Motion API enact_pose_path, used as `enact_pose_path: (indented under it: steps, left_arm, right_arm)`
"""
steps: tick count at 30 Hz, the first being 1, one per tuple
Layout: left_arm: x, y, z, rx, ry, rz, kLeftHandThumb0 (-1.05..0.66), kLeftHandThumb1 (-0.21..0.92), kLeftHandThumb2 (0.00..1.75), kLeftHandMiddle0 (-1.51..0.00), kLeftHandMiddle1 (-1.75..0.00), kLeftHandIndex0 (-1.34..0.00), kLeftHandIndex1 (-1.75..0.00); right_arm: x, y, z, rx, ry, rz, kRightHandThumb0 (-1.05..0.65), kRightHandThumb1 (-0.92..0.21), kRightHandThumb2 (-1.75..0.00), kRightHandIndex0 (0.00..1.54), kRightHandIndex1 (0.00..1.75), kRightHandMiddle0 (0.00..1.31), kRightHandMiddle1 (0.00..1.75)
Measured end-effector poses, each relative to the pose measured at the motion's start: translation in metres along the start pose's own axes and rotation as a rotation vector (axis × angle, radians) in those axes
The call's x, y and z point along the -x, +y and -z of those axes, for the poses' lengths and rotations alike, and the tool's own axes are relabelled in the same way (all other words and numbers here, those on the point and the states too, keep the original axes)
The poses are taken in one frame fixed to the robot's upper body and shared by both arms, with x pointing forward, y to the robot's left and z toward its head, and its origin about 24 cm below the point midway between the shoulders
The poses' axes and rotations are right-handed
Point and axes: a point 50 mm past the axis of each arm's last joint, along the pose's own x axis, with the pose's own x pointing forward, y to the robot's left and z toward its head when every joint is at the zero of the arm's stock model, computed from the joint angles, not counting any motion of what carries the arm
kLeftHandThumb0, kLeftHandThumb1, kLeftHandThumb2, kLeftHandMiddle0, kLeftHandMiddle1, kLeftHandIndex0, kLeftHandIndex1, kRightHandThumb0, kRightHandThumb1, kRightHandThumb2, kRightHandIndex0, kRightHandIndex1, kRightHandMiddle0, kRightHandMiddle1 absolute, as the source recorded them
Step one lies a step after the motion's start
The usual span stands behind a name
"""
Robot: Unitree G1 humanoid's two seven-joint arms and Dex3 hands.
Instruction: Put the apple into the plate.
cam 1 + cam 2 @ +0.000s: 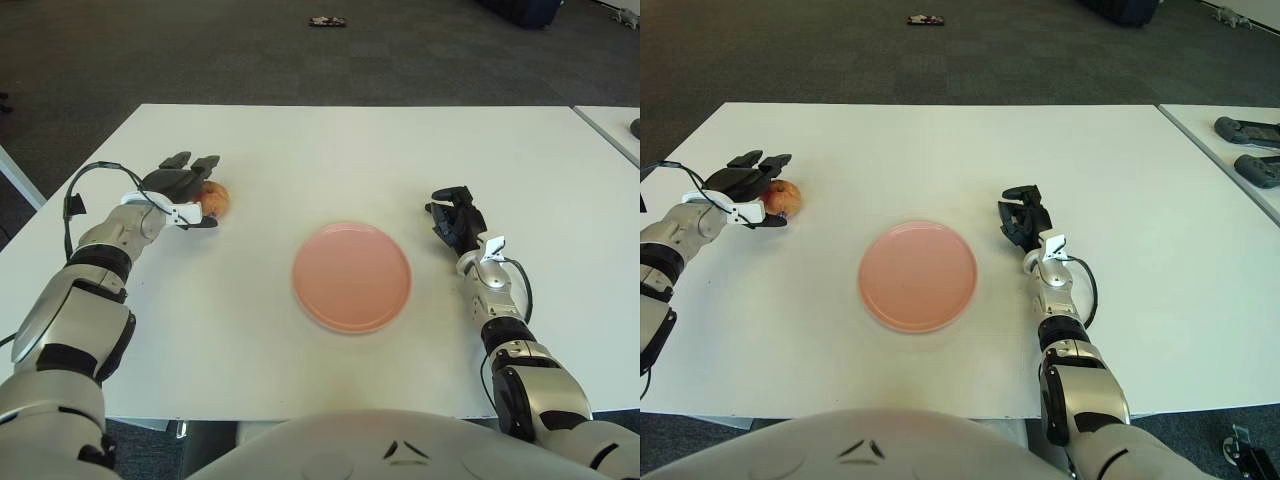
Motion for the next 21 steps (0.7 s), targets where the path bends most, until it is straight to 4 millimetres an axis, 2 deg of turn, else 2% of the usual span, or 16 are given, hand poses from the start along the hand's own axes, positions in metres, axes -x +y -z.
enact_pose_path:
  steps: [2, 8, 11, 15, 17, 18, 19, 20, 21]
  left_arm:
    - [-0.001, 0.001, 0.0, -0.002, 0.0, 0.028, -0.95, 0.79, 0.31, -0.04, -0.58, 0.0, -0.5]
    - [-0.003, 0.004, -0.001, -0.017, 0.003, 0.11, -0.96, 0.82, 0.28, -0.03, -0.81, 0.0, -0.52]
    - [-0.004, 0.005, -0.001, -0.038, 0.007, 0.166, -0.96, 0.82, 0.27, -0.04, -0.89, 0.0, -0.52]
    - [-0.005, 0.005, 0.0, -0.063, 0.011, 0.228, -0.96, 0.82, 0.26, -0.04, -0.91, 0.0, -0.51]
    - [-0.006, 0.008, -0.001, -0.066, 0.01, 0.254, -0.96, 0.82, 0.26, -0.02, -0.85, 0.0, -0.46]
    - [-0.006, 0.009, -0.001, -0.068, 0.009, 0.267, -0.97, 0.81, 0.26, -0.01, -0.73, 0.0, -0.41]
    - [-0.006, 0.011, 0.0, -0.069, 0.009, 0.285, -0.98, 0.8, 0.25, -0.01, -0.52, 0.0, -0.3]
    - [-0.006, 0.012, 0.0, -0.066, 0.01, 0.298, -0.99, 0.8, 0.25, 0.0, -0.38, 0.0, -0.23]
    - [-0.006, 0.014, 0.0, -0.061, 0.011, 0.312, -0.99, 0.8, 0.25, 0.0, -0.33, 0.0, -0.2]
  right_arm:
    - [0.0, 0.0, 0.0, 0.0, 0.0, 0.0, -0.35, -0.92, -0.47, 0.34, 1.23, 0.25, 1.69]
    - [0.0, 0.0, 0.0, 0.0, -0.001, 0.0, -0.35, -0.92, -0.47, 0.34, 1.23, 0.25, 1.69]
    - [0.0, 0.0, 0.0, 0.0, -0.001, 0.001, -0.35, -0.92, -0.47, 0.34, 1.23, 0.25, 1.69]
    - [0.0, 0.0, 0.0, 0.0, -0.001, 0.001, -0.35, -0.92, -0.47, 0.34, 1.23, 0.25, 1.69]
    - [0.0, 0.0, 0.0, 0.0, -0.001, 0.001, -0.35, -0.92, -0.47, 0.34, 1.23, 0.25, 1.69]
    - [0.0, 0.0, 0.0, 0.0, -0.001, 0.001, -0.35, -0.92, -0.47, 0.34, 1.23, 0.25, 1.69]
    - [0.0, 0.0, 0.0, 0.0, -0.001, 0.001, -0.35, -0.92, -0.47, 0.34, 1.23, 0.25, 1.69]
    - [0.0, 0.0, 0.0, 0.0, -0.001, 0.001, -0.35, -0.92, -0.47, 0.34, 1.23, 0.25, 1.69]
    - [0.0, 0.0, 0.0, 0.0, -0.002, 0.001, -0.35, -0.92, -0.47, 0.34, 1.23, 0.25, 1.69]
